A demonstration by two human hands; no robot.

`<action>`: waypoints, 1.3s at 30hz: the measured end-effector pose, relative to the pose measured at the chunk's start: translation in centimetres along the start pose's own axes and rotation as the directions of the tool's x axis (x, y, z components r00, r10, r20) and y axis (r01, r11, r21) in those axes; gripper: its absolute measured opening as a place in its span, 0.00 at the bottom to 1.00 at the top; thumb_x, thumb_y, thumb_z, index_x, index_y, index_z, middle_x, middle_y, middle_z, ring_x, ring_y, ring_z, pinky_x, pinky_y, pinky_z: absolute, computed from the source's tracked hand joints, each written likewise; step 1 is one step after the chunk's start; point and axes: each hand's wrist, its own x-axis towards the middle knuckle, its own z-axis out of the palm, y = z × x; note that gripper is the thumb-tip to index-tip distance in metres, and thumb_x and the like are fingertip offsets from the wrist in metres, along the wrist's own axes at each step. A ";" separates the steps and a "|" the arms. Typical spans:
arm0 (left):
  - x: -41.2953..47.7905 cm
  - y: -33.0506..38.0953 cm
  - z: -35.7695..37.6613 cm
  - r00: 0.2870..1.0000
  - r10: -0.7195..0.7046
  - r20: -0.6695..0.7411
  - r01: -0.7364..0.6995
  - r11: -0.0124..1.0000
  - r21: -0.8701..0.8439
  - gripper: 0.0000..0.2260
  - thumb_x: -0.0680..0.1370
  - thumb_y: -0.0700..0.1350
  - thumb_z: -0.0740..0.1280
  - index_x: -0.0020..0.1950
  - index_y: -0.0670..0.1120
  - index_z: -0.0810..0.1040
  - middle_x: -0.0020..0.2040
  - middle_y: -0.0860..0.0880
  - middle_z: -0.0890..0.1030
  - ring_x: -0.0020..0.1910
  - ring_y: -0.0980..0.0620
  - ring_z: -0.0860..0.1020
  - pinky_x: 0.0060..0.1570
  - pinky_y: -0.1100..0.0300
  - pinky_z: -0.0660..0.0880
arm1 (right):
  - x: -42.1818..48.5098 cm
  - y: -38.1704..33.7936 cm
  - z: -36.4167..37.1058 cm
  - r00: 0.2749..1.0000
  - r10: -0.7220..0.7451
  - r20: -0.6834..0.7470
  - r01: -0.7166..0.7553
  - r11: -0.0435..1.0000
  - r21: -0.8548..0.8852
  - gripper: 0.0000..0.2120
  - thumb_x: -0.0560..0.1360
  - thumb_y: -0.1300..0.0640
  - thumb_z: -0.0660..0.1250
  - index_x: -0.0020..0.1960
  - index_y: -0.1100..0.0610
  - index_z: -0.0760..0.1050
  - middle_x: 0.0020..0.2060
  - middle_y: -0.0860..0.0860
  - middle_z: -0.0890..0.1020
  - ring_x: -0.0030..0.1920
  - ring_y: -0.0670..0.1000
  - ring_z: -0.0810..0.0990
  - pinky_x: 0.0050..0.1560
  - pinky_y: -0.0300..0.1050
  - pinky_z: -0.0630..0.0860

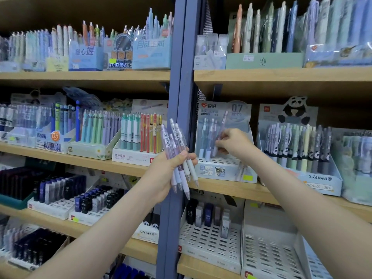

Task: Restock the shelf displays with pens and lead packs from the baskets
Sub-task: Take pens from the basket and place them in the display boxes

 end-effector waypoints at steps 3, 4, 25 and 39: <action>0.0 0.0 0.0 1.000 -0.004 0.001 0.004 1.000 -0.007 0.05 0.80 0.38 0.63 0.55 0.41 0.75 0.44 0.46 0.86 0.44 0.51 0.84 0.36 0.58 0.81 | 0.2 0.1 0.4 0.997 0.033 0.066 -0.031 0.999 -0.027 0.06 0.75 0.61 0.69 0.41 0.58 0.75 0.38 0.54 0.81 0.37 0.50 0.81 0.39 0.41 0.79; 0.0 0.0 0.0 1.000 -0.004 0.001 0.004 1.000 -0.008 0.05 0.80 0.38 0.63 0.55 0.41 0.75 0.44 0.46 0.85 0.44 0.51 0.84 0.36 0.58 0.81 | 0.2 0.1 0.5 0.998 0.033 0.058 -0.031 0.999 -0.042 0.07 0.75 0.60 0.69 0.40 0.58 0.74 0.36 0.53 0.80 0.35 0.49 0.79 0.35 0.39 0.76; -0.2 -0.1 -0.7 1.000 0.008 0.021 -0.007 0.998 -0.058 0.09 0.79 0.39 0.64 0.59 0.40 0.74 0.45 0.46 0.85 0.44 0.52 0.84 0.38 0.59 0.81 | -2.2 -1.1 1.7 0.977 -0.177 -0.121 0.165 0.981 -0.102 0.06 0.80 0.54 0.60 0.50 0.56 0.72 0.36 0.47 0.75 0.36 0.44 0.72 0.33 0.38 0.64; -1.5 0.0 0.5 0.977 -0.072 0.201 0.047 0.991 0.125 0.10 0.79 0.40 0.63 0.58 0.40 0.77 0.50 0.43 0.85 0.51 0.47 0.83 0.52 0.56 0.80 | -7.8 -3.0 1.6 0.957 -0.243 0.157 0.178 0.922 0.343 0.05 0.75 0.55 0.69 0.43 0.55 0.76 0.35 0.53 0.80 0.33 0.47 0.78 0.46 0.50 0.77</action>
